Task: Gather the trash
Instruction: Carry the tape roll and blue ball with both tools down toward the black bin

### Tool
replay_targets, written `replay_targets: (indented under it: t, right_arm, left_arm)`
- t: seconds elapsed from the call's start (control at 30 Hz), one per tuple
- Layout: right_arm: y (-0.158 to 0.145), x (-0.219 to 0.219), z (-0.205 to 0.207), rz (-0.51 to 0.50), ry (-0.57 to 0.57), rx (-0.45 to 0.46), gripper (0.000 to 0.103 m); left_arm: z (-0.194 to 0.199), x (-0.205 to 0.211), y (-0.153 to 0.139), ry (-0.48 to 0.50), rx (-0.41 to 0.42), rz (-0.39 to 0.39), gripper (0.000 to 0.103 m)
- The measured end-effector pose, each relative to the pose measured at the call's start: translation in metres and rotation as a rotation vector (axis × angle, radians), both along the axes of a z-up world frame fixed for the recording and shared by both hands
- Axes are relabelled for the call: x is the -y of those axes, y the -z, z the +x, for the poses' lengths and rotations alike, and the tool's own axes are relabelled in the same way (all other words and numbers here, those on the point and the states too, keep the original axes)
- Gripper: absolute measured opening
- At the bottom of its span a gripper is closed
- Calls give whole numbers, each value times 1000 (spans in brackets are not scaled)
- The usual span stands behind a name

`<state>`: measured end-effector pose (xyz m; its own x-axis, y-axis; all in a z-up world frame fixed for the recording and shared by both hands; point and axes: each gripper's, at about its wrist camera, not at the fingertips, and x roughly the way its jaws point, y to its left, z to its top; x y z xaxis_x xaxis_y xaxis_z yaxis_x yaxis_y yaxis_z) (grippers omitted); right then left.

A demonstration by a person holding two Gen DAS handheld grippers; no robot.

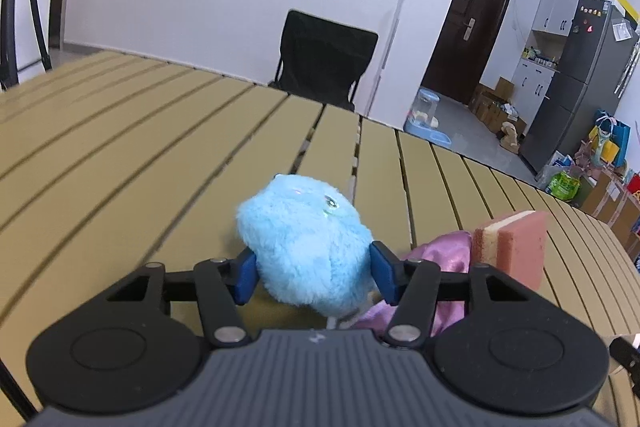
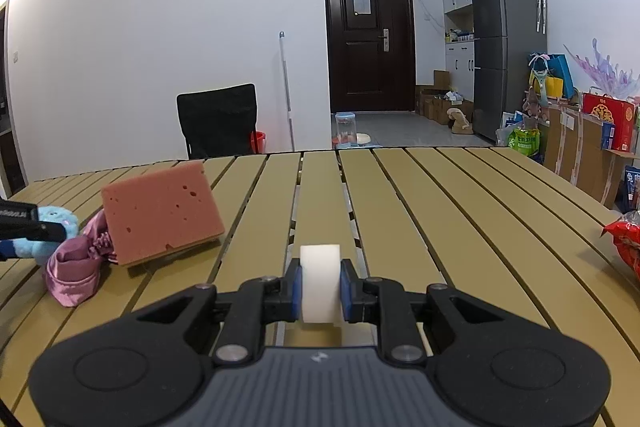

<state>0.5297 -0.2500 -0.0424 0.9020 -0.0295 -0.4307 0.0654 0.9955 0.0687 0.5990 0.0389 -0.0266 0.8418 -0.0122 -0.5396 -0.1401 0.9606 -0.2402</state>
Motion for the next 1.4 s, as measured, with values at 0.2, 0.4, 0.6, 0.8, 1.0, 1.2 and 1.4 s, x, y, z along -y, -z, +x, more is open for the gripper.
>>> replay_targets:
  t: [0.2, 0.4, 0.6, 0.8, 1.0, 1.2, 1.4]
  right_arm:
    - [-1, 0, -3, 6, 1, 10, 18]
    - [-3, -3, -9, 12, -26, 11, 18]
    - [-22, -13, -27, 19, -67, 40, 18]
    - [-47, -20, -55, 23, -104, 78, 18]
    - [-70, -27, -86, 26, -141, 106, 18]
    - [-86, -31, -121, 27, -172, 134, 18]
    - [-91, -36, -156, 27, -197, 148, 18]
  left_arm:
    - [-17, -5, -8, -8, 31, 42, 57]
    - [-40, -7, -23, 5, 84, 72, 57]
    - [-74, -1, -52, 13, 132, 88, 57]
    - [-115, 14, -80, 39, 187, 106, 57]
    - [-156, 27, -103, 67, 221, 115, 57]
    - [-188, 38, -116, 84, 242, 123, 57]
    - [-222, 40, -122, 90, 250, 113, 57]
